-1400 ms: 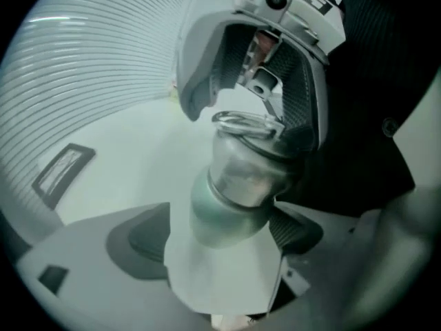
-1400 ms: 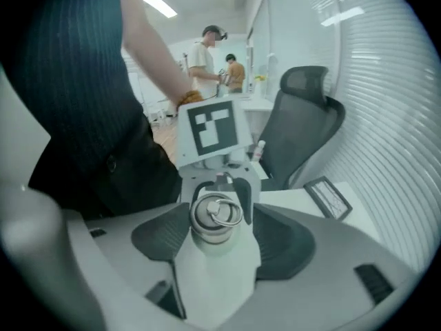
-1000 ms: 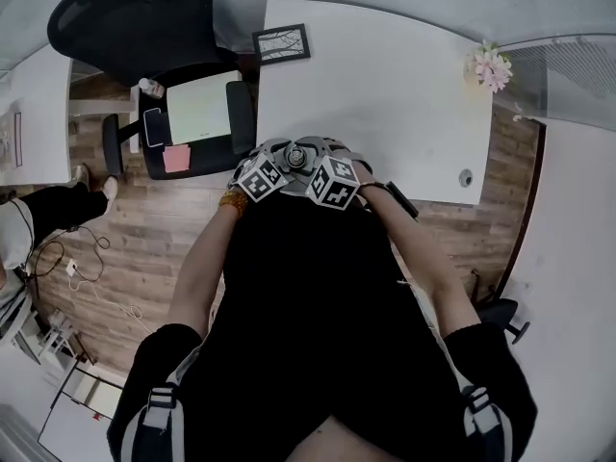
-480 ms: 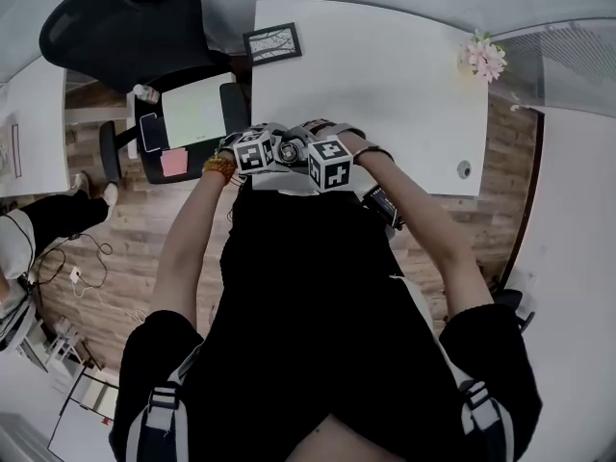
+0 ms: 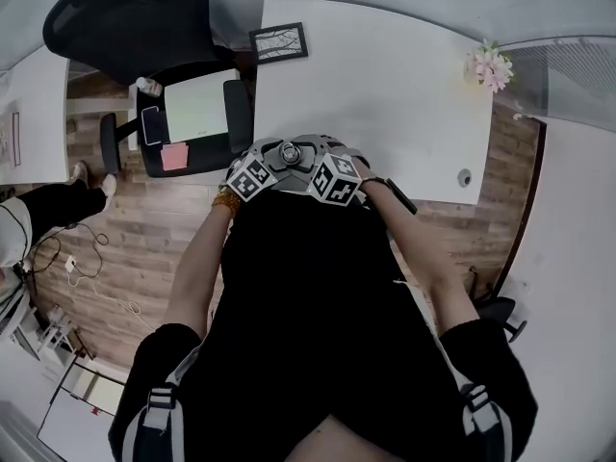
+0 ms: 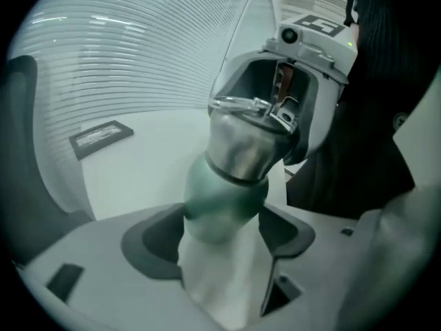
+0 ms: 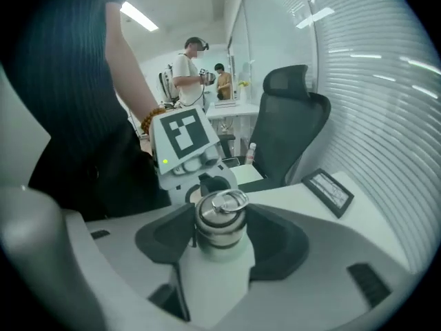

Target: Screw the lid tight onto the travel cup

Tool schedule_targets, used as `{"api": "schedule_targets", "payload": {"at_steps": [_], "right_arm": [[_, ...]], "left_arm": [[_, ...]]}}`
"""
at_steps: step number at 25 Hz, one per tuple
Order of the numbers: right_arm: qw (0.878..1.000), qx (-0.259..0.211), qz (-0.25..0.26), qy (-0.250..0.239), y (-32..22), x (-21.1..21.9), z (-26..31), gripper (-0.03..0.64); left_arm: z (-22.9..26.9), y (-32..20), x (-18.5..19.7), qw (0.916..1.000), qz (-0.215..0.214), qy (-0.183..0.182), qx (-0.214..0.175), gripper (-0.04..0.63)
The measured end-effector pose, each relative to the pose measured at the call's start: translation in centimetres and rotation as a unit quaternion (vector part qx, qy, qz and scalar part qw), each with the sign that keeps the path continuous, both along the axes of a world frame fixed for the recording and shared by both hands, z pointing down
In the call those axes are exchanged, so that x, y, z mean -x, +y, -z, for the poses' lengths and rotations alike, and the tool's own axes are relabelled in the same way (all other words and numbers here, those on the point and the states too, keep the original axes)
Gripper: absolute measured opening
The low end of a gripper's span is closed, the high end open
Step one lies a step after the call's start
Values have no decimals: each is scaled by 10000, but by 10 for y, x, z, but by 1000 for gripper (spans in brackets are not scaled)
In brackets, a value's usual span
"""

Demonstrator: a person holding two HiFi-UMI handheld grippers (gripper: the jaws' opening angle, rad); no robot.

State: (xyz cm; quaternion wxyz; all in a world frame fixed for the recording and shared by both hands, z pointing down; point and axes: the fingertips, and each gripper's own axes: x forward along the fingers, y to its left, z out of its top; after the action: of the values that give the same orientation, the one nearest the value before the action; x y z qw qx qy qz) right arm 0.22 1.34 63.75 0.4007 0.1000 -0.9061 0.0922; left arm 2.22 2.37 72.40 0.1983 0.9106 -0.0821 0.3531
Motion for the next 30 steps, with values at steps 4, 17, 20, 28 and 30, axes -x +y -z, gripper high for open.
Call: {"api": "schedule_targets", "payload": {"at_steps": [4,17,20,28,30], "right_arm": [[9983,-105,574,49,2,1,-1,239],[9944,-700,-261,-741,-62,-61,63,268],[9846,-1125,-601,-1198,-86,-58,98,258],[9188,-2387,-1939,-2475,-141,-49,226,242],[8939,-2608,-2345,-2793,-147,-51,250,232]], "left_arm": [[-1,0,0,9995,-315,-71,-20,341],[89,-48,51,9772,1470,706,-1360,361],[153,-88,56,9376,2514,1211,-2072,360],[334,-142,36,8227,3502,2024,-3994,249],[359,-146,40,7945,3817,2029,-4264,218]]}}
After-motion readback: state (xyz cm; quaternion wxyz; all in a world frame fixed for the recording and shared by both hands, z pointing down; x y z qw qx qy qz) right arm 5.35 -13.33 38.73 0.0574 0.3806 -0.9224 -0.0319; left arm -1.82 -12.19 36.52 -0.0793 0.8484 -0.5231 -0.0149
